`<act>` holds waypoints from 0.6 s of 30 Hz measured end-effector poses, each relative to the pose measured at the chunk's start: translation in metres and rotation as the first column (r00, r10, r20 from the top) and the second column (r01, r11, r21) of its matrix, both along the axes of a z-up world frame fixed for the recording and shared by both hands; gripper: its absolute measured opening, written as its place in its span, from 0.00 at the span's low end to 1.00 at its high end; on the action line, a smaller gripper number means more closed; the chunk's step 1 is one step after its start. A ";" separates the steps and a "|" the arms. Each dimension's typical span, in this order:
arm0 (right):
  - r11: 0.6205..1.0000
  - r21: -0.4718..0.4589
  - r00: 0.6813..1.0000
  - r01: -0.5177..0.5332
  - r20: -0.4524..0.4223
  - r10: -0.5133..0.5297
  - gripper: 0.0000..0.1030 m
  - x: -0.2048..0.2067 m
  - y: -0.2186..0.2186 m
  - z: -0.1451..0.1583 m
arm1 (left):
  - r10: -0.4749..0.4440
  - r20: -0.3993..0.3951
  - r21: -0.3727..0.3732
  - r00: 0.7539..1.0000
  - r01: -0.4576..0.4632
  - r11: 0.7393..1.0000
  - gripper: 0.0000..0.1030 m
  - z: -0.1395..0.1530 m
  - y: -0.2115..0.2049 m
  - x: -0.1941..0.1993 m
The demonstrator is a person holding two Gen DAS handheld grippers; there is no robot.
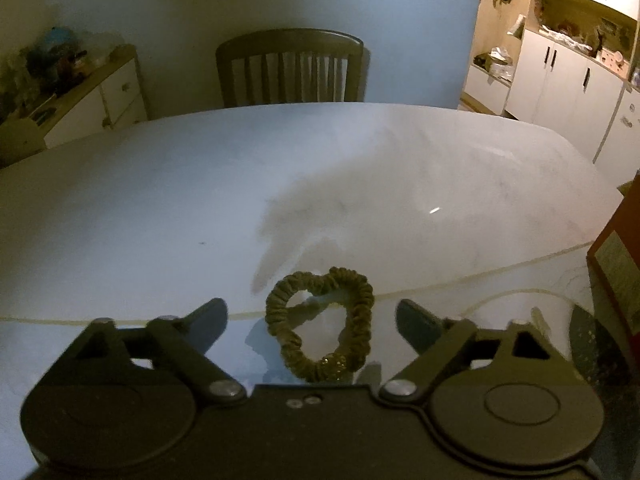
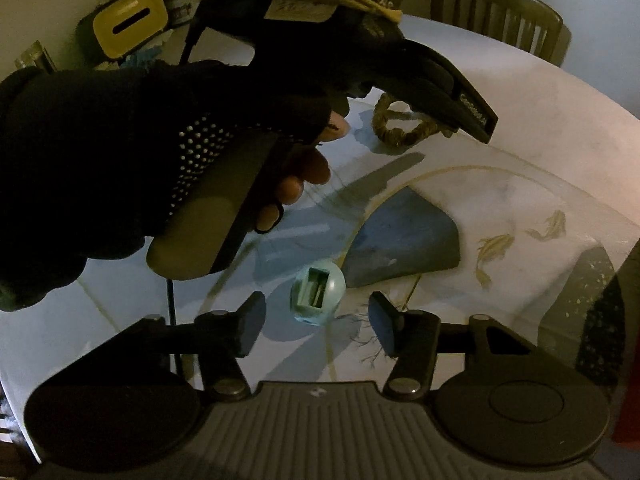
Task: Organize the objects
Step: 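Grasp the mint-green cap with the right tool while the left tool grasps the brown scrunchie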
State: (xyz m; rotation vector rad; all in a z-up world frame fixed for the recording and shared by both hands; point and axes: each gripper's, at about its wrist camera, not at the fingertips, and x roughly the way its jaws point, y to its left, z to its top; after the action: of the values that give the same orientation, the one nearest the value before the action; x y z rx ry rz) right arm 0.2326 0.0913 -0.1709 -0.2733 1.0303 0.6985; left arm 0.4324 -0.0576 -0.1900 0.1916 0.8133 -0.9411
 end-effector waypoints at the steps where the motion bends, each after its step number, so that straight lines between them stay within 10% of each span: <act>1: 1.000 -0.005 1.000 0.000 -0.003 0.000 0.51 0.000 0.001 -0.001 | -0.008 0.004 0.003 1.000 0.008 1.000 0.78 -0.001 -0.001 0.000; 18: 0.999 -0.027 0.999 0.036 0.015 -0.036 0.27 -0.005 -0.007 -0.005 | -0.066 -0.025 -0.003 0.997 0.066 0.998 0.15 -0.007 -0.004 -0.002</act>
State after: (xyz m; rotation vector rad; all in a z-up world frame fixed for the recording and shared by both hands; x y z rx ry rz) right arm 0.2279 0.0845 -0.1761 -0.2827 1.0297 0.6496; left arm 0.4304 -0.0620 -0.1972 0.2060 0.8334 -1.0082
